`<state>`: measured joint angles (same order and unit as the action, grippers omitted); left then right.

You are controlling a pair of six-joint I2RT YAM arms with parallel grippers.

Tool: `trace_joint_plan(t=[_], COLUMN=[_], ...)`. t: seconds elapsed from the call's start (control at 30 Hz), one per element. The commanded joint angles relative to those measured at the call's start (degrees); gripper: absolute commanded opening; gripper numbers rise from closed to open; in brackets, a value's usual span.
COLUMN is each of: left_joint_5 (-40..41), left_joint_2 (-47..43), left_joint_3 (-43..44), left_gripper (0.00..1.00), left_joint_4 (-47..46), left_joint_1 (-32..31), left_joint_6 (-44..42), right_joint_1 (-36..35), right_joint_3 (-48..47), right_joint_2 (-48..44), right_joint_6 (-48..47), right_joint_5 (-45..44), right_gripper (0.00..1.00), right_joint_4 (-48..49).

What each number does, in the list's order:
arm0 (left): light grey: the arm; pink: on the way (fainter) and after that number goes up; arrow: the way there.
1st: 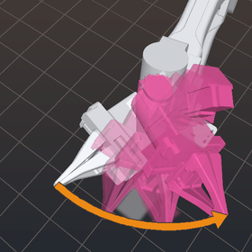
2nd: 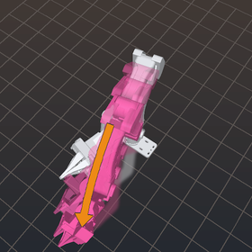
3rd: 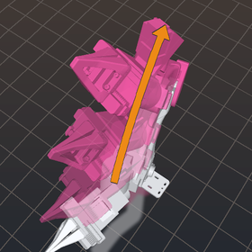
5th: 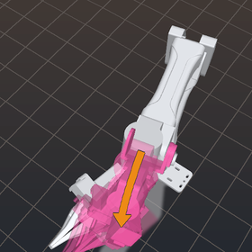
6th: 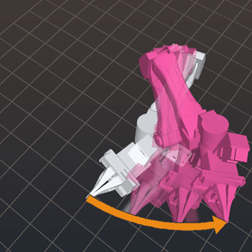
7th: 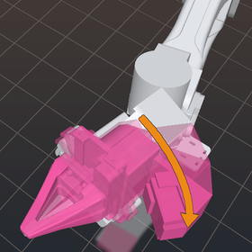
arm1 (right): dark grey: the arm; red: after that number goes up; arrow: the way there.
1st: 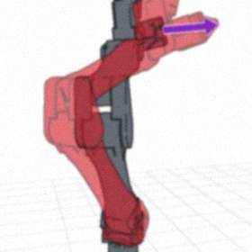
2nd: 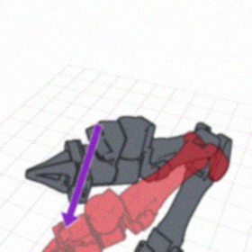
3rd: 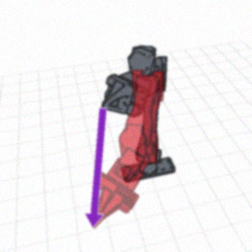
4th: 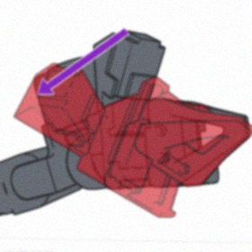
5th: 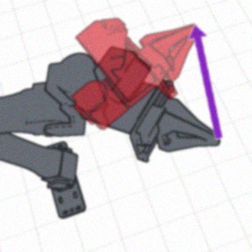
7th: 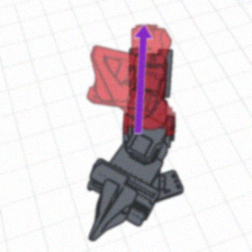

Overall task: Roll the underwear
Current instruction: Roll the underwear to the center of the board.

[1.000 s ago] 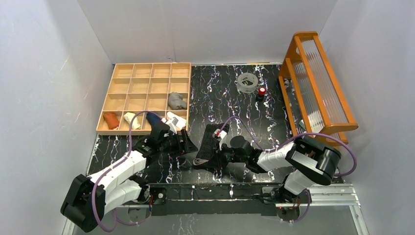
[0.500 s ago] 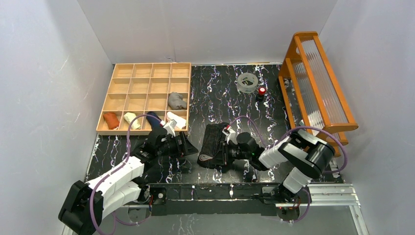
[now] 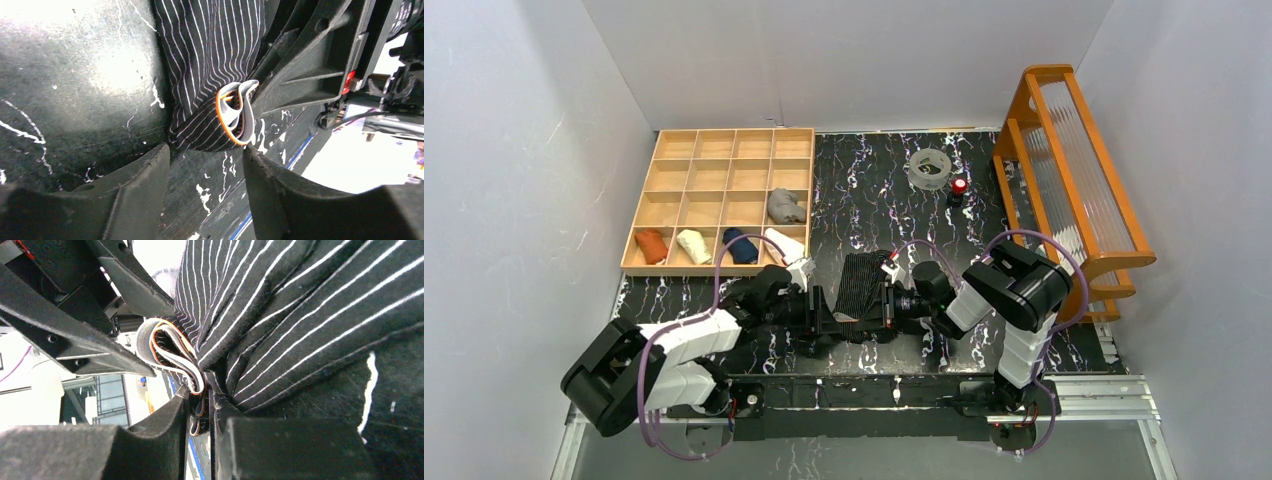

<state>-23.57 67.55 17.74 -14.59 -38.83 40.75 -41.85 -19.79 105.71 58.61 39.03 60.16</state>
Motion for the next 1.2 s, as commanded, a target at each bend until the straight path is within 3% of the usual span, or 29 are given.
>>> trace_joint_plan(t=[0.0,0.13,0.3,0.43,0.5,0.7,0.77,0.87,1.03,1.17], left_joint_5=[4.91,11.39,13.93,14.51,14.24,13.44,13.07,11.98,9.96,9.45], left_joint_2=[4.05,6.93,10.11,11.50,12.31,14.12,14.19,14.17,14.36,14.52], left_joint_3=[0.86,2.26,4.17,5.11,5.40,6.55,6.93,7.34,7.81,8.44], left_gripper=[0.50,0.38,0.37,0.36,0.35,0.33,0.33,0.34,0.36,0.37], left_joint_4=[0.12,3.04,4.21,5.27,5.27,5.30,4.86,3.54,1.32,1.51], left_joint_1=[-0.77,-1.05,-1.57,-2.40,-2.60,-3.43,-3.57,-3.62,-3.72,-3.84], left_joint_6=[-0.37,0.69,0.78,-0.21,-0.55,-1.71,-2.18,-3.08,-3.47,-3.93], right_joint_1=[0.83,0.88,0.83,0.88,0.82,0.81,0.79,0.83,0.77,0.80], right_joint_3=[2.22,1.80,0.96,1.21,0.90,-2.94,-3.16,-3.55,-1.22,1.25], right_joint_2=[1.80,-1.54,-4.99,-9.30,-12.01,-21.04,-23.96,-27.66,-37.04,-45.13], right_joint_6=[-4.65,-6.85,-9.61,-11.45,-13.01,-20.32,-22.15,-24.96,-25.85,-21.89], right_joint_5=[-5.88,-6.00,-4.47,-4.09,-4.32,-11.50,-14.77,-16.95,-20.98,-29.09], right_gripper=[0.03,0.13,0.31,0.56,0.63,0.74,0.84,0.90,0.98,0.99], right_joint_4=[-10.60,-11.85,-12.87,-14.03,-16.07,-33.42,-38.20,-41.97,-39.09,-34.91])
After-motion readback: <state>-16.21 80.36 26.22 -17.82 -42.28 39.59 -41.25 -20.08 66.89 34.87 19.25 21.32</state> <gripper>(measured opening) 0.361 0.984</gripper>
